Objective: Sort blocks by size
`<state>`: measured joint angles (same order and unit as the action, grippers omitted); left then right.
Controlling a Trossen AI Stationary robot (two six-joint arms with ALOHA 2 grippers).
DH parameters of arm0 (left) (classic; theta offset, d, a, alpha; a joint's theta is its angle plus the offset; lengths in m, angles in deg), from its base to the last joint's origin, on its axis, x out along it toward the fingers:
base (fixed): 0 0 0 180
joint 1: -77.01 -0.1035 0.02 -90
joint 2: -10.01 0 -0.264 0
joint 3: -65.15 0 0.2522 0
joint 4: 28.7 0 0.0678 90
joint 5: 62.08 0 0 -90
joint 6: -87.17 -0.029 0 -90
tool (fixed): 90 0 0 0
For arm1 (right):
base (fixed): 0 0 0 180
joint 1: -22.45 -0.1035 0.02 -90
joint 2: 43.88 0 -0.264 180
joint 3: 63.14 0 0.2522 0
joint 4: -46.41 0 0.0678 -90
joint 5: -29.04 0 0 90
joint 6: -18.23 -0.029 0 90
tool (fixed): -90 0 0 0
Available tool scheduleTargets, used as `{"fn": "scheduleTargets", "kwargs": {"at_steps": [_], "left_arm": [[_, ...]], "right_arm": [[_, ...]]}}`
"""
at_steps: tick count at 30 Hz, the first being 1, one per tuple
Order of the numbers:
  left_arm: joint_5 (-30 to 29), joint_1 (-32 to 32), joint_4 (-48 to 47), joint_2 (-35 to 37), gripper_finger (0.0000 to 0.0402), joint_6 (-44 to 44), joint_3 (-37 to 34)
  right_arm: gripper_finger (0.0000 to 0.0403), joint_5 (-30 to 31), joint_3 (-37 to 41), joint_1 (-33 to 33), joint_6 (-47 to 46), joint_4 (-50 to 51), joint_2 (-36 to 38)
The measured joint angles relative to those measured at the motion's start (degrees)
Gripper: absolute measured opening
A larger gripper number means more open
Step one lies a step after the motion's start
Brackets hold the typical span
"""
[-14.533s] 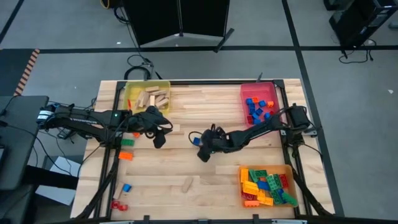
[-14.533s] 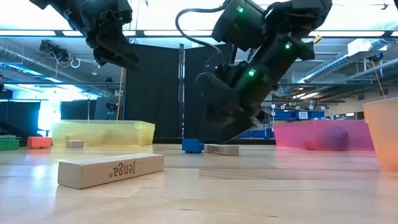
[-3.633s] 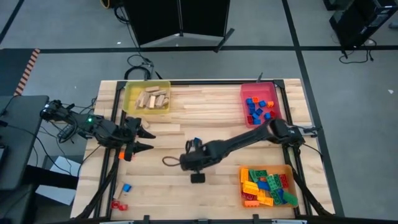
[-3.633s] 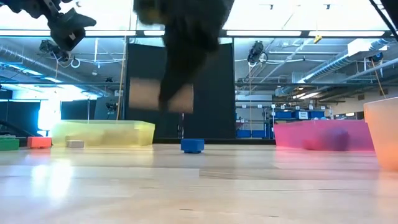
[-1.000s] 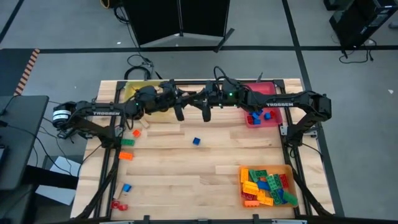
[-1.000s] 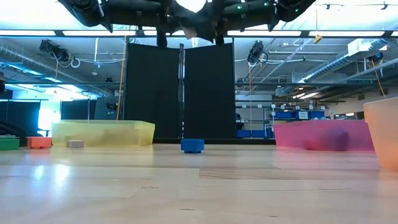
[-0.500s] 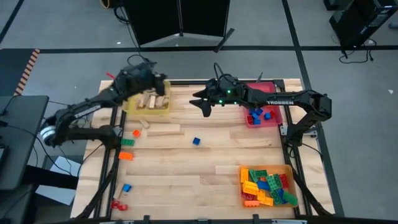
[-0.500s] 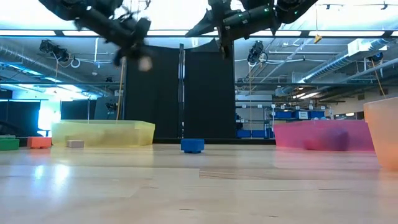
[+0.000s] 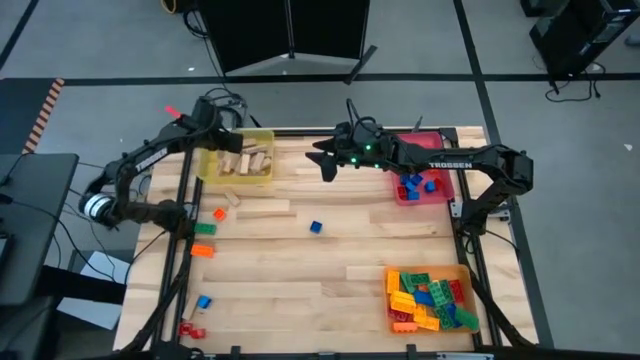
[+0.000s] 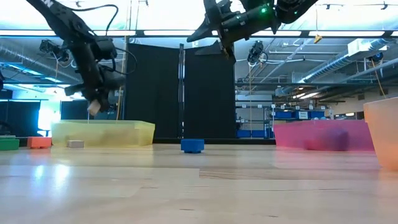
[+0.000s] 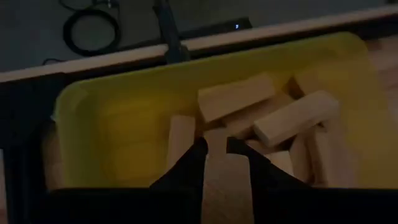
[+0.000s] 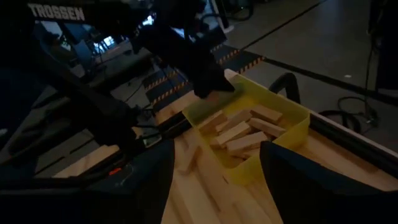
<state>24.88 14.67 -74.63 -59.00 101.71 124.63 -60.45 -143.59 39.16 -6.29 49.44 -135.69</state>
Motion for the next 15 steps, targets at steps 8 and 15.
{"fn": "scheduleTargets", "kwargs": {"at_steps": [8, 15], "left_arm": [[0.8, 0.1, -0.8, -2.2, 0.0146, -2.3, 0.0], [1.3, 0.2, -0.8, -2.1, 0.0179, -2.2, 0.0]], "right_arm": [[0.0254, 0.1, 0.0, 0.0, -1.0, -0.4, 0.0], [0.0263, 0.1, 0.0, -0.9, -0.7, -0.3, 0.0]]}}
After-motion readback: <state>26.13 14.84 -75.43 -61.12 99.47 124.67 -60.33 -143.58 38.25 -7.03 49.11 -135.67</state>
